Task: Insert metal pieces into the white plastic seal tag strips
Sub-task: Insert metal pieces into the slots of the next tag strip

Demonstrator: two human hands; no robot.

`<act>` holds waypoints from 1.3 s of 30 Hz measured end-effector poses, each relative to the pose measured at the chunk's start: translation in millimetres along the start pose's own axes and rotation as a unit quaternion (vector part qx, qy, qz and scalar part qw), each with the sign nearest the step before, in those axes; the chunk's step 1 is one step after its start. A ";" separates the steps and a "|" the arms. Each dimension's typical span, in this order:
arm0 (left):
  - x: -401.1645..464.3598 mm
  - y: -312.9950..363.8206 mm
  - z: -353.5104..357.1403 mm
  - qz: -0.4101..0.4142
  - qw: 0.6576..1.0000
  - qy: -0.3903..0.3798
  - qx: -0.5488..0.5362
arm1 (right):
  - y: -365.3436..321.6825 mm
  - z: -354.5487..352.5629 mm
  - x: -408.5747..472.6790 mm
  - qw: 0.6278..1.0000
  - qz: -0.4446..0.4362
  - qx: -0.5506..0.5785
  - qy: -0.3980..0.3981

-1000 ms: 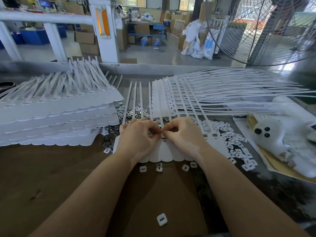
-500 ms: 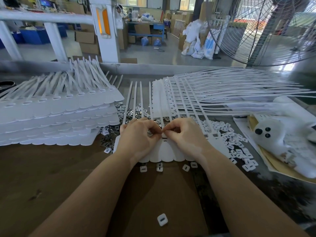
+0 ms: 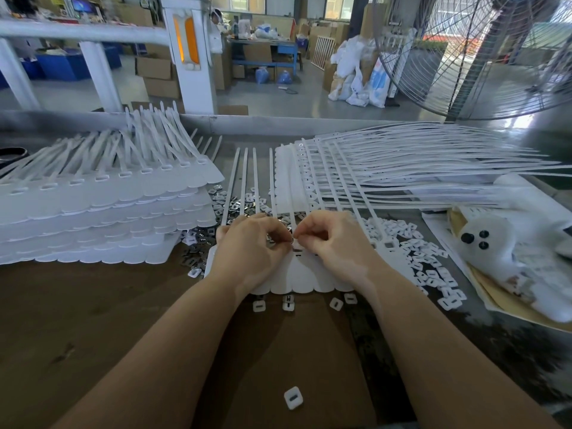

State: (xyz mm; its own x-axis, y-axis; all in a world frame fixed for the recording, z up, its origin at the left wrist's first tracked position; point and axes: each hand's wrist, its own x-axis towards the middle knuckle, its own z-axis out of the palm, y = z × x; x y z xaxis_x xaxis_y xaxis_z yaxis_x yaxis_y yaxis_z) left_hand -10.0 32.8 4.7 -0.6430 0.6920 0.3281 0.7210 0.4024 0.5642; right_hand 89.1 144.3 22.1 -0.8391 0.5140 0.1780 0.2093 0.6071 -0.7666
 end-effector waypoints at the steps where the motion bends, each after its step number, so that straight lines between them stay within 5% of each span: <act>1: -0.3 -0.3 -0.1 0.000 1.000 0.000 0.001 | 0.2 0.0 -0.2 1.000 0.006 0.005 0.001; 39: -1.3 -1.2 -0.7 0.018 1.000 -0.009 0.004 | 7.9 6.0 0.6 0.999 -0.018 0.011 0.047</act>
State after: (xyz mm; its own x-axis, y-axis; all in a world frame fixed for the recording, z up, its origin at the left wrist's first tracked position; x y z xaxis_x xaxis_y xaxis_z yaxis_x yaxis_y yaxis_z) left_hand -10.3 31.0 4.1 -0.6113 0.7170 0.3349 0.7463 0.3815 0.5454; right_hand 87.3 145.8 12.4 -0.7954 0.5464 0.2624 0.1669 0.6136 -0.7718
